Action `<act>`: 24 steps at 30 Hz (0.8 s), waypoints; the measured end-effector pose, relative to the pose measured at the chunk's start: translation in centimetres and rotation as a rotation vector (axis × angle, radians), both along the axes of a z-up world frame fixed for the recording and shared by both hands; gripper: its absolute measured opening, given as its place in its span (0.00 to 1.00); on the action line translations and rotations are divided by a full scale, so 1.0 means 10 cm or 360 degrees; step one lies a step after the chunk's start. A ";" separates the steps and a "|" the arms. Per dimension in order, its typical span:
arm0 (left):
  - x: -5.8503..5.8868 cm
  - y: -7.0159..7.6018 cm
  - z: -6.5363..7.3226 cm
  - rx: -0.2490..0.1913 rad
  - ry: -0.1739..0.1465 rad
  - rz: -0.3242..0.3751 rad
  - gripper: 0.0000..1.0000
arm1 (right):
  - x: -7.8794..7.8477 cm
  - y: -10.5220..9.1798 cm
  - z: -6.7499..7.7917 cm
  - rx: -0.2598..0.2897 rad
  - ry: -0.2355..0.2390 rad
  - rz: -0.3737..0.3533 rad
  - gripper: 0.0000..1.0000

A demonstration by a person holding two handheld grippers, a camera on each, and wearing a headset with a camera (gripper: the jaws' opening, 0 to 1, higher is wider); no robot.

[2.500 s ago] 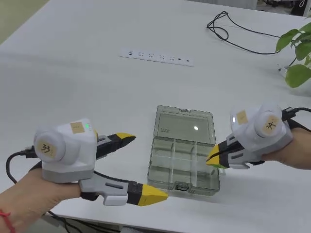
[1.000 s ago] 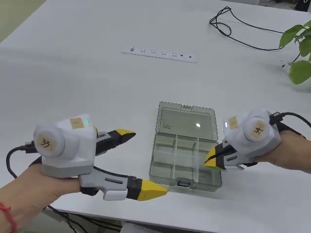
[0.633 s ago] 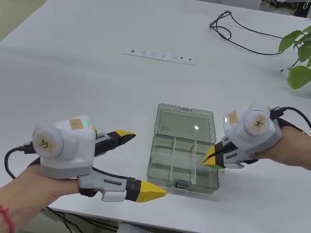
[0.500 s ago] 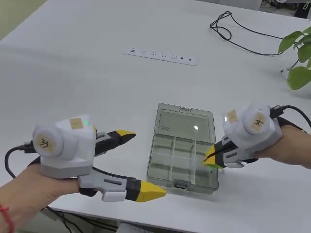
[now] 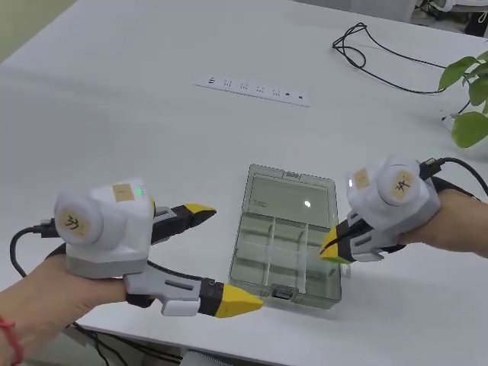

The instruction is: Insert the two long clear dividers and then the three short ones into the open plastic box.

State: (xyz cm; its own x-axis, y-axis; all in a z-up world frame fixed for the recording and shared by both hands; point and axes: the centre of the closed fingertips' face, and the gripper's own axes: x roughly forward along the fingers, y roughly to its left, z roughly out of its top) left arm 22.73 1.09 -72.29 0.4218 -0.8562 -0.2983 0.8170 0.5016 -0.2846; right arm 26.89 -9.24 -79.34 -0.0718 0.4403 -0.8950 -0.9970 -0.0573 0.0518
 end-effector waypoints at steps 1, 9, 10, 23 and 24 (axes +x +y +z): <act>0.00 0.00 0.00 0.0000 0.0000 -0.0001 0.97 | 0.00 0.00 0.00 0.0001 0.0001 0.0002 0.03; 0.00 -0.01 0.01 -0.0001 0.0001 -0.0002 0.97 | 0.00 -0.02 -0.05 0.0018 -0.0001 0.0024 0.03; 0.00 -0.01 0.00 -0.0001 0.0001 -0.0001 0.97 | 0.00 -0.02 -0.06 0.0023 -0.0005 0.0032 0.03; -0.02 0.00 -0.04 0.0020 0.0014 -0.0013 0.97 | -0.01 -0.02 -0.24 0.0032 -0.0018 -0.0009 0.03; -0.01 0.00 -0.05 0.0023 0.0016 -0.0013 0.97 | 0.00 -0.03 -0.24 0.0031 -0.0020 -0.0008 0.03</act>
